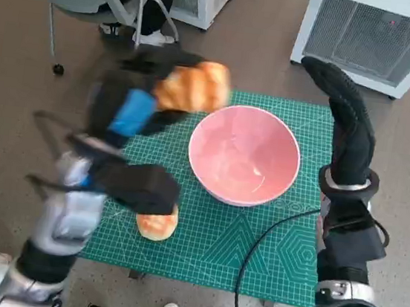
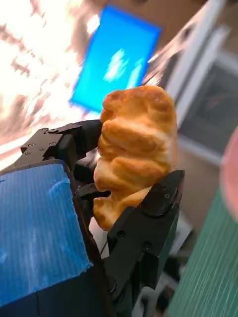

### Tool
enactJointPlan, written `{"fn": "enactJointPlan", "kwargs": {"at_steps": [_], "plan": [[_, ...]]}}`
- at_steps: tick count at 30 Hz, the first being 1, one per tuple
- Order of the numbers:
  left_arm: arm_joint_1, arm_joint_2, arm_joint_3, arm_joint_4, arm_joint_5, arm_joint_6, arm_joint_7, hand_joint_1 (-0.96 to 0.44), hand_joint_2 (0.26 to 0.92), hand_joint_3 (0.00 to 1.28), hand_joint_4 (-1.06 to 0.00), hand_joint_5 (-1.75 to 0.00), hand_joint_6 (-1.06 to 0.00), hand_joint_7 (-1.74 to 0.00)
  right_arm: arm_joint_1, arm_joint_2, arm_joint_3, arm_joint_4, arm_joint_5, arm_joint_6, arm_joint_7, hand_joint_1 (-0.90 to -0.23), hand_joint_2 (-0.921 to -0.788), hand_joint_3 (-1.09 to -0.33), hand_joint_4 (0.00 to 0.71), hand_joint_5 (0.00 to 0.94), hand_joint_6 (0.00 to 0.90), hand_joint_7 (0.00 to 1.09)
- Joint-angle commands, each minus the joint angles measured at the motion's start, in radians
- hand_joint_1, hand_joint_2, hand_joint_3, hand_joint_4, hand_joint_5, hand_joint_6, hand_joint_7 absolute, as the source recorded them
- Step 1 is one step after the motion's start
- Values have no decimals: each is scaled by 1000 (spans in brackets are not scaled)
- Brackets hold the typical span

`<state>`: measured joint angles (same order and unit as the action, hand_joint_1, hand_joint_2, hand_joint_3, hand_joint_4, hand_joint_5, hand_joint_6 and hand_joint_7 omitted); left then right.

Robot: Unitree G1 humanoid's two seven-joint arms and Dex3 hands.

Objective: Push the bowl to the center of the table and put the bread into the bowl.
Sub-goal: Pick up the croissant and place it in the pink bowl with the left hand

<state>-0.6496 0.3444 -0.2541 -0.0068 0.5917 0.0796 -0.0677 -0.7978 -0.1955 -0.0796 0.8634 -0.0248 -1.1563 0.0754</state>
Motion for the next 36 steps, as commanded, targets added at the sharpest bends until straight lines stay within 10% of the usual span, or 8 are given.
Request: {"fn": "enactJointPlan", "kwargs": {"at_steps": [1,18,23,28,36], "plan": [[-58,-21,-44,112,12,-46,-11,-1,920,22,-800,-1032,-621,-1176,14,-12,-4,5,-2,14,5,-585,-921,-785,344,0,165,370],[-192,-82,-128,555,-37,-198,-90,0,921,103,-707,-1214,-539,-1179,24,-17,-12,-19,-24,28,-18,-585,-921,-785,343,0,163,373],[-210,-61,-143,584,-74,-187,-262,-239,920,78,-308,-218,-328,-300,29,-17,-13,-25,-28,27,-21,-585,-921,-785,343,0,163,374],[-215,-23,-144,544,-100,-172,-420,-404,921,75,-61,-36,-190,-77,33,-17,-12,-28,-28,24,-23,-589,-921,-784,343,0,161,373],[-155,28,-104,405,-121,-161,-468,-498,921,67,-2,-1,-117,-8,31,-14,-11,-28,-23,26,-21,-599,-921,-780,343,0,156,372]]}}
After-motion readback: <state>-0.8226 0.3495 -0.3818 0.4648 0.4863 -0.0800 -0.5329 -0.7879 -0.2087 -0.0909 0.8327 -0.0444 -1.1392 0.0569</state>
